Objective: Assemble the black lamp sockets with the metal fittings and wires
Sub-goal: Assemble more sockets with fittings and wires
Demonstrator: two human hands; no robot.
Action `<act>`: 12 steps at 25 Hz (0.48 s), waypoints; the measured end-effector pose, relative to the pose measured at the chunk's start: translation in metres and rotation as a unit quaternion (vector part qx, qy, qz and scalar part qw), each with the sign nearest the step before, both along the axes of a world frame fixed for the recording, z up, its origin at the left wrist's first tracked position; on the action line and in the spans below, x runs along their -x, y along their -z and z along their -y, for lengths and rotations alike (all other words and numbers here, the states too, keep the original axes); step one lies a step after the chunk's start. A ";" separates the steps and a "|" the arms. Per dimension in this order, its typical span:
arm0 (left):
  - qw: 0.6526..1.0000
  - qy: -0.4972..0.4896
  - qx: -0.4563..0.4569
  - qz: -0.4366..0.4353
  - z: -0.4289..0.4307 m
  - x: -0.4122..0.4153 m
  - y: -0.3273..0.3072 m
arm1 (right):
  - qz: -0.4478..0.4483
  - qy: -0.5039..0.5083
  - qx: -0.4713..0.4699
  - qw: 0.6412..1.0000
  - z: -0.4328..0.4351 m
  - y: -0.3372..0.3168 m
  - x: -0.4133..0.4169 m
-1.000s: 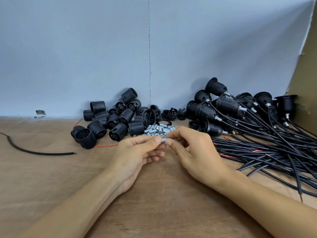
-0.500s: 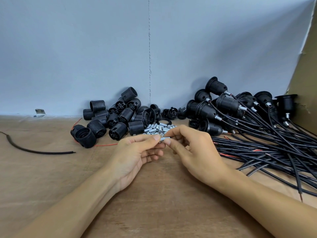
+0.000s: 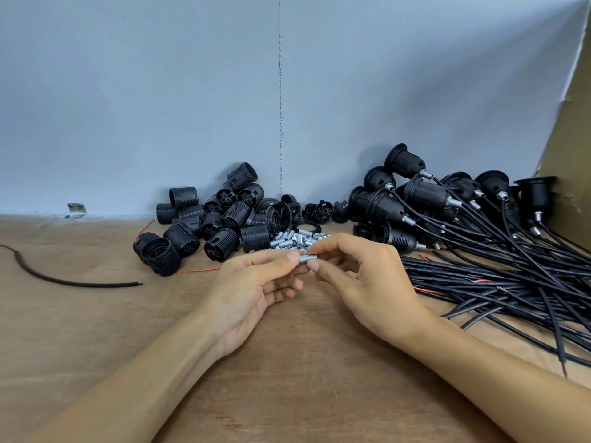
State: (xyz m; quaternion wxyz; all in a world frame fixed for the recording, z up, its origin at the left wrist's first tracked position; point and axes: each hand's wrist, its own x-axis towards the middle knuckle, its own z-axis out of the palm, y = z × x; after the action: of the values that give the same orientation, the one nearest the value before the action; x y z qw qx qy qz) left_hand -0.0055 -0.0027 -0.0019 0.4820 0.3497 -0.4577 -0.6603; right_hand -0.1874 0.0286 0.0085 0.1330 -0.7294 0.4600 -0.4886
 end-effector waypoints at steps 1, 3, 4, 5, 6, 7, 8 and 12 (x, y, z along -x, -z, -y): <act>1.000 -0.003 0.002 -0.005 0.000 0.000 0.001 | 0.017 -0.003 -0.021 1.000 0.000 0.000 0.000; 1.000 -0.014 0.009 -0.010 -0.001 0.002 0.002 | 0.052 -0.009 -0.066 0.996 0.001 0.000 -0.001; 1.000 -0.016 0.017 -0.008 -0.002 0.004 0.002 | 0.056 -0.002 -0.082 0.995 0.002 0.001 -0.001; 0.999 -0.016 0.027 -0.003 -0.003 0.004 0.002 | 0.050 0.008 -0.100 0.994 0.002 0.001 -0.001; 0.999 -0.015 0.037 0.003 -0.004 0.005 0.002 | 0.043 0.020 -0.117 0.992 0.003 0.001 -0.001; 0.999 -0.014 0.043 0.009 -0.005 0.006 0.002 | 0.041 0.026 -0.132 0.990 0.003 0.000 -0.001; 0.999 -0.017 0.046 0.013 -0.006 0.006 0.002 | 0.042 0.021 -0.143 0.989 0.003 0.001 -0.001; 0.999 -0.033 0.042 0.005 -0.006 0.007 0.002 | 0.057 -0.027 -0.159 0.985 0.005 0.001 -0.001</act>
State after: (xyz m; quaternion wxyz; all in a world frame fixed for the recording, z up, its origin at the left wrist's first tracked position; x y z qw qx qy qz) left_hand -0.0124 0.0036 -0.0035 0.5156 0.3471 -0.4759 -0.6222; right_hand -0.1869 0.0236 0.0073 0.2865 -0.6824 0.5035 -0.4458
